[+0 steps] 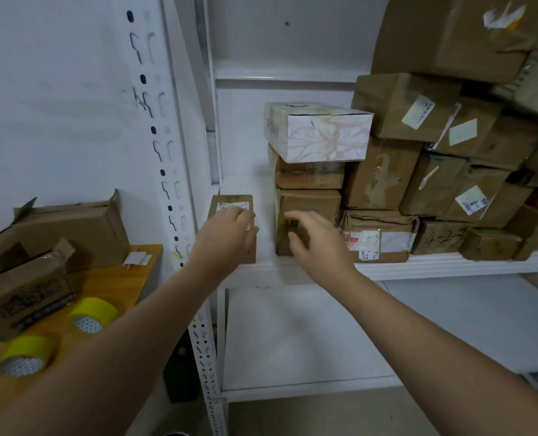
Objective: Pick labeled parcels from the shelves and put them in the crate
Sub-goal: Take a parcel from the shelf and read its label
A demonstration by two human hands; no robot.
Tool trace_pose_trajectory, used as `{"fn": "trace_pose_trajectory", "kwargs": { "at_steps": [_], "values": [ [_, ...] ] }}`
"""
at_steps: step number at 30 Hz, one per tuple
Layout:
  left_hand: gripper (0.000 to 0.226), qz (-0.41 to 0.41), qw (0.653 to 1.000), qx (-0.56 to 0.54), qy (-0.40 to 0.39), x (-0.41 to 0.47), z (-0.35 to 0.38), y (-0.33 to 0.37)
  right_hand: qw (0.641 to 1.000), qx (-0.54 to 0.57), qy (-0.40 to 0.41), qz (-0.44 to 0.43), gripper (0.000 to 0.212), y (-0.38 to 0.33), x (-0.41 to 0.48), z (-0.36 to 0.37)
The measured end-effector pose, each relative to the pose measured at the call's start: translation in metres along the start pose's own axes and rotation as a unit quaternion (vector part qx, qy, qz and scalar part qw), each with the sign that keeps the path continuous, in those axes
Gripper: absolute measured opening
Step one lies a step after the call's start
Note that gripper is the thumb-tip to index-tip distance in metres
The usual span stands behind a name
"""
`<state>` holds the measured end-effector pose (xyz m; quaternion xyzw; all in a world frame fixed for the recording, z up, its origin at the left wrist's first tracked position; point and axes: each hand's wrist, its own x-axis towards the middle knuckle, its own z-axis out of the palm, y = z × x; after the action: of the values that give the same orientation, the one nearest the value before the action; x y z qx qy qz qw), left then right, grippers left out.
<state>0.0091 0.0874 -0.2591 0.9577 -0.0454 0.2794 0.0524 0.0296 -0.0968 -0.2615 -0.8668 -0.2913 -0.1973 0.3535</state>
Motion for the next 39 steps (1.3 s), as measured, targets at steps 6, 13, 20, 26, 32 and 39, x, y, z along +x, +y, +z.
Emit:
{"fn": "trace_pose_trajectory", "kwargs": {
  "at_steps": [6, 13, 20, 26, 32, 39],
  "values": [
    [0.069, 0.084, 0.977, -0.046, 0.191, 0.049, -0.052, 0.044, 0.989, -0.04, 0.135, -0.051, 0.03, -0.001, 0.024, -0.054],
    [0.102, 0.101, 0.986, 0.058, 0.119, 0.093, -0.059, 0.051, 0.974, 0.074, 0.207, 0.046, 0.031, 0.004, 0.039, -0.091],
    [0.075, 0.162, 0.963, 0.019, 0.214, 0.087, -0.052, 0.044, 0.944, 0.246, 0.167, 0.14, 0.041, 0.004, 0.048, -0.101],
    [0.068, 0.198, 0.928, -0.025, 0.315, 0.054, -0.045, 0.033, 0.854, 0.464, 0.073, 0.225, 0.043, -0.006, 0.049, -0.101],
    [0.058, 0.174, 0.949, -0.086, 0.249, 0.023, -0.046, 0.033, 0.797, 0.553, 0.112, 0.215, 0.026, -0.02, 0.039, -0.081],
    [0.06, -0.171, 0.78, -0.602, 0.011, 0.002, -0.075, 0.045, 0.772, 0.612, 0.058, 0.161, 0.055, -0.009, 0.002, -0.061]
  ]
}}
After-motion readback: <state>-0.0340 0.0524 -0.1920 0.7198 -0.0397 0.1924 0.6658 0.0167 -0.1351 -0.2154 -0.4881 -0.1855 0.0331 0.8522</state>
